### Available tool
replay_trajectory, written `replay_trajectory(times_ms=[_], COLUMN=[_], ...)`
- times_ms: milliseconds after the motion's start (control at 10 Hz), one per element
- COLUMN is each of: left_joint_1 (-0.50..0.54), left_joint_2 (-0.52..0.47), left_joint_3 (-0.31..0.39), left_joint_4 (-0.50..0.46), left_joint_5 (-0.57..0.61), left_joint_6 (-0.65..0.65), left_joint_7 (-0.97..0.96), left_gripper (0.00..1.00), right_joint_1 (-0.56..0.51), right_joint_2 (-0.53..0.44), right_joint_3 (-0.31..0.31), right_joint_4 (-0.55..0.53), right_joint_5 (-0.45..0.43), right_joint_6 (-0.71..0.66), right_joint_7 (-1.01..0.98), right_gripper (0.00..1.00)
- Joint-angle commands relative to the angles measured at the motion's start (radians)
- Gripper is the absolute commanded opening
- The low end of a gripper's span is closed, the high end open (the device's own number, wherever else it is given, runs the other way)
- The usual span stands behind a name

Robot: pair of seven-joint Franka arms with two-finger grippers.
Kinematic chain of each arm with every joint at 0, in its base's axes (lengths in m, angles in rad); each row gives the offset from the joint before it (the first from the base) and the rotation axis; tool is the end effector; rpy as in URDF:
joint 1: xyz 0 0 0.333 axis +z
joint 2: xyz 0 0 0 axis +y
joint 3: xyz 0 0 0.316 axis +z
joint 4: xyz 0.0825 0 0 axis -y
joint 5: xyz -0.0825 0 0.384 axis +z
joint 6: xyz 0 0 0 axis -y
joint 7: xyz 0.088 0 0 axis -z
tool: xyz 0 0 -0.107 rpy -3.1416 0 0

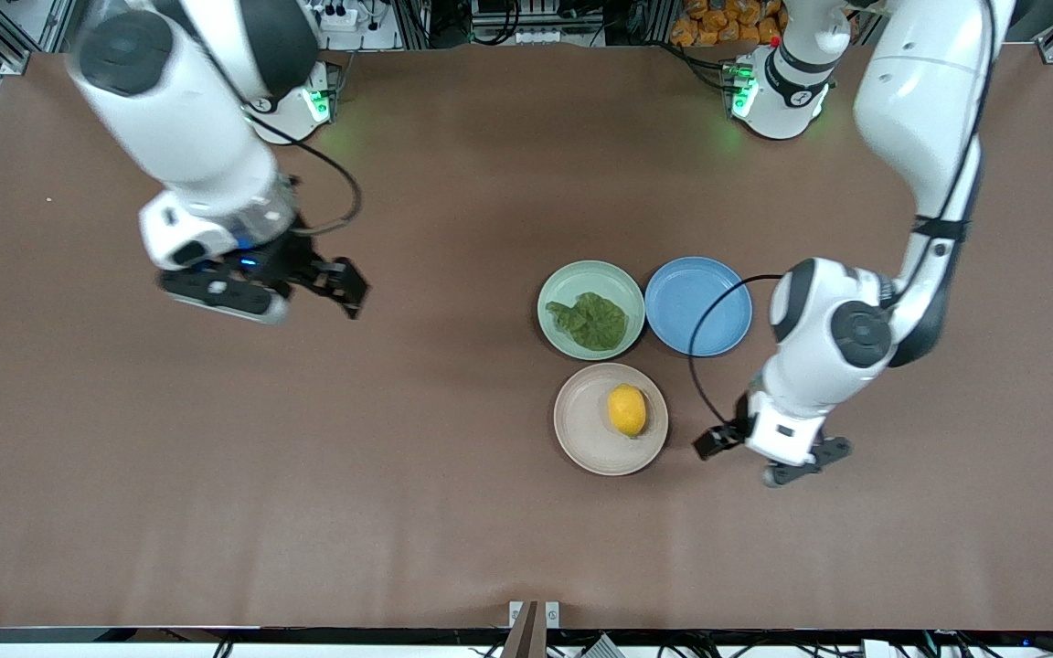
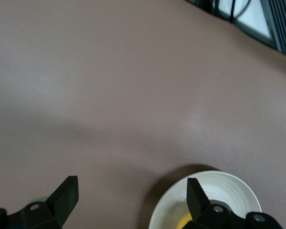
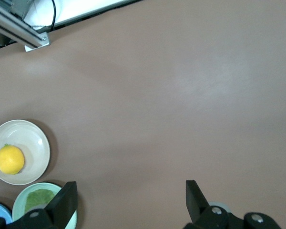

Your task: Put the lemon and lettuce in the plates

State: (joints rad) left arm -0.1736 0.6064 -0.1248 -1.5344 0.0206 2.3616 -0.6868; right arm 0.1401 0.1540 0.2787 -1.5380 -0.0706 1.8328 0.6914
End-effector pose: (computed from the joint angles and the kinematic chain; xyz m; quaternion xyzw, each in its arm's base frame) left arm 0.6974 -0.1981 0.3254 0.9730 0.2000 0.0868 0.0761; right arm 0.5754 0.2365 0.5779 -0.9884 0.1320 -0.0695 0.0270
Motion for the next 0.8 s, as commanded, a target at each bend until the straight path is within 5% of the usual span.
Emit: replay_trajectory(times_ms=[0, 400, 700], left_joint_1=[-0.009, 0.084, 0.132], left_joint_2=[-0.066, -0.222, -0.48], left_joint_3=[0.025, 0.031, 0.034], left_joint_4=[-0.024, -0.082, -0.339], left_joint_5=[0.025, 0.024, 0.009], left_joint_6=[-0.076, -0.335, -0.361], left_joint_7=[-0.008, 0.172, 0.32], left_gripper=[1.0, 1.0, 1.0], right_joint_1=[-0.057, -0.08, -0.091], right_joint_2=[-0.083, -0.122, -0.136], right_joint_3=[-0.031, -0.153, -0.217], right_joint_4=[-0.044, -0.018, -0.01], right_joint_5=[0.023, 0.049, 0.049], right_joint_6=[-0.042, -0.109, -0.138], right_joint_7=[-0.157, -0.378, -0.487], right_gripper=[1.0, 1.0, 1.0])
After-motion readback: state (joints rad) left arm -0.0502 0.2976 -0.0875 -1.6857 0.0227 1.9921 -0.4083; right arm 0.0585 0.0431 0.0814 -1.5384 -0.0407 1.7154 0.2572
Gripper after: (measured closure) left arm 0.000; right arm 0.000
